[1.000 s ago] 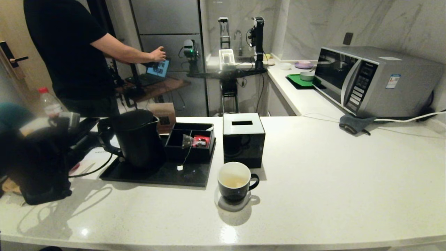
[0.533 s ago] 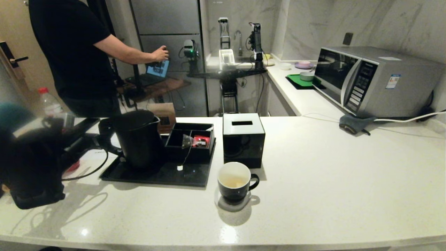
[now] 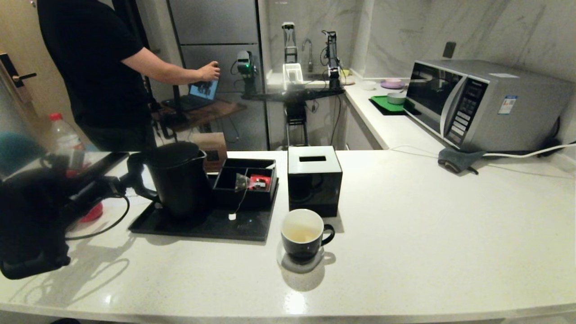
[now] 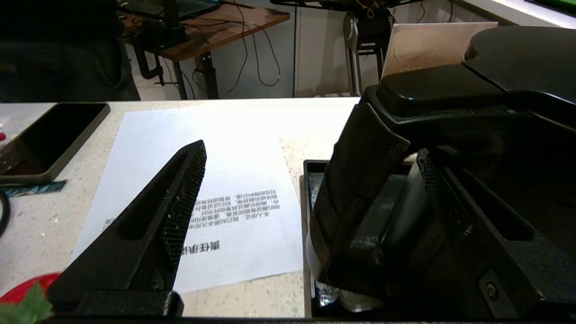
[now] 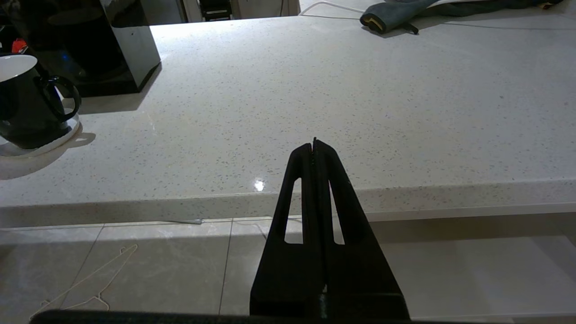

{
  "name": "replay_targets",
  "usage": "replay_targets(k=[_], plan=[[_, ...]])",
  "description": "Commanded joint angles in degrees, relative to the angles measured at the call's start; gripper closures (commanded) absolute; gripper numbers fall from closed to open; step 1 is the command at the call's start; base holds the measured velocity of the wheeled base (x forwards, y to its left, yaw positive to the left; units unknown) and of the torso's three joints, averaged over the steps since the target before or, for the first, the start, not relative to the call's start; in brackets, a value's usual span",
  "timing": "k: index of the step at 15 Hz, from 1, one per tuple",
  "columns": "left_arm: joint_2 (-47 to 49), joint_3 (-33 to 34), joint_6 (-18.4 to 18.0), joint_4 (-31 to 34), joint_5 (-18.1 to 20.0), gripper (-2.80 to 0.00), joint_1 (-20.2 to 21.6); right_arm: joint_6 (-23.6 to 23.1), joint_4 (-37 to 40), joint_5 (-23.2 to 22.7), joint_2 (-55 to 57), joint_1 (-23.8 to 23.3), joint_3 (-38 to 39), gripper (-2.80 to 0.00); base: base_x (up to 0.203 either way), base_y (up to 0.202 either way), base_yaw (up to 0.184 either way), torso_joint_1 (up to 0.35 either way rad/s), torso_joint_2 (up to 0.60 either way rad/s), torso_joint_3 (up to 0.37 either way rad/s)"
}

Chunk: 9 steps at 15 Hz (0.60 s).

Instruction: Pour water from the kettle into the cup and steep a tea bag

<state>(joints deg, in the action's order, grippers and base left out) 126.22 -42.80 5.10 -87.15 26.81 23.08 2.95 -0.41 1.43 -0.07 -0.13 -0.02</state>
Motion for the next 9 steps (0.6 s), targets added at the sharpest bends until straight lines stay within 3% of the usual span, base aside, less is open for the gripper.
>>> replay_targets(k=[1,9], plan=[[-1.6,1.6,0.0,-1.5,0.1,-2.8,0.6,0.0,0.0,0.0,0.1,0.0,0.0,0.0,0.0,0.0,0.0,0.0,0.0,0.0],[-7.7,10.9,0.1,-1.5,0.1,-2.8,0.9,0.0,0.0,0.0,0.1,0.0,0.0,0.0,0.0,0.0,0.0,0.0,0.0,0.0]])
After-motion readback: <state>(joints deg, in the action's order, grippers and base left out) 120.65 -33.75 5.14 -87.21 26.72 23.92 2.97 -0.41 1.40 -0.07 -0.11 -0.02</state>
